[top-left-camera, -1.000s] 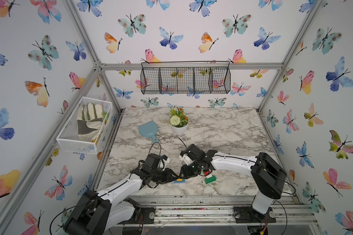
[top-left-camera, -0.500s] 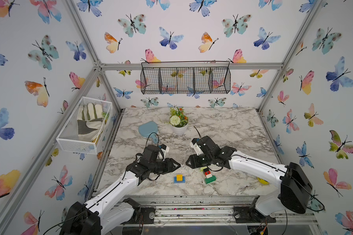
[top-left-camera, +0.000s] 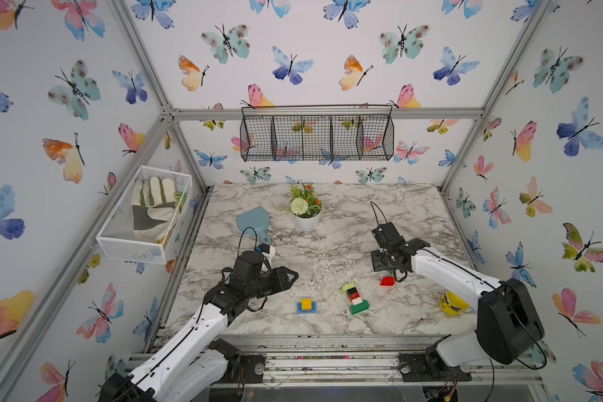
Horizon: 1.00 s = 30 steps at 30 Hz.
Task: Assemble the number 1 with lego
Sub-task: Pick up the lego brick from the center of the board.
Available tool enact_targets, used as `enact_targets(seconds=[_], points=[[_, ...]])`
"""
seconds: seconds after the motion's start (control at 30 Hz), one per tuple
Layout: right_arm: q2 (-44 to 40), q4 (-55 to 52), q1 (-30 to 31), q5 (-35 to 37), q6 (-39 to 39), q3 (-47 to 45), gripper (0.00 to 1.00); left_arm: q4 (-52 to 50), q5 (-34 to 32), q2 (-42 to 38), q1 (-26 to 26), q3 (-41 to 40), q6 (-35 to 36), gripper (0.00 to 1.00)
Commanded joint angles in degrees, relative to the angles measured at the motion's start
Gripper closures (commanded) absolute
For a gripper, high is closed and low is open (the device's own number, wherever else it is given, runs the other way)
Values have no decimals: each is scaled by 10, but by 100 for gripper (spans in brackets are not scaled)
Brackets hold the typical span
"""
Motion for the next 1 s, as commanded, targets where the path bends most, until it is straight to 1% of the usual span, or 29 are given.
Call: enact_targets(seconds=[0.0,0.17,0.3,0.4,0.6,0.73,0.8,0.9,0.97], points=[[59,-26,-30,29,-63,33,33,-15,-22,-14,6,-8,-7,48],[94,-9,-59,3,-76,41,28,-16,-23,-22,7,-17,-12,48],[113,-12,-89,-65,-82,34,28,-14,-24,-23,8,-20,-14,48],[115,-6,-95,-106,-80,24,30,-9,-24,-17,9,-20,-15,47],[123,-12,-99,-154,-77,24,37,-4,-15,1,10,-18,-12,47],[115,-18,-99,-182,-67,23,42,-1,-14,0,10,-21,-15,48],[114,-24,-99,-197,-63,23,43,2,-15,-2,11,-24,-17,48],[109,-28,-99,-195,-57,19,44,5,-16,-2,10,-26,-18,47],[110,-34,-99,-152,-56,20,44,6,-15,-2,11,-27,-19,48]])
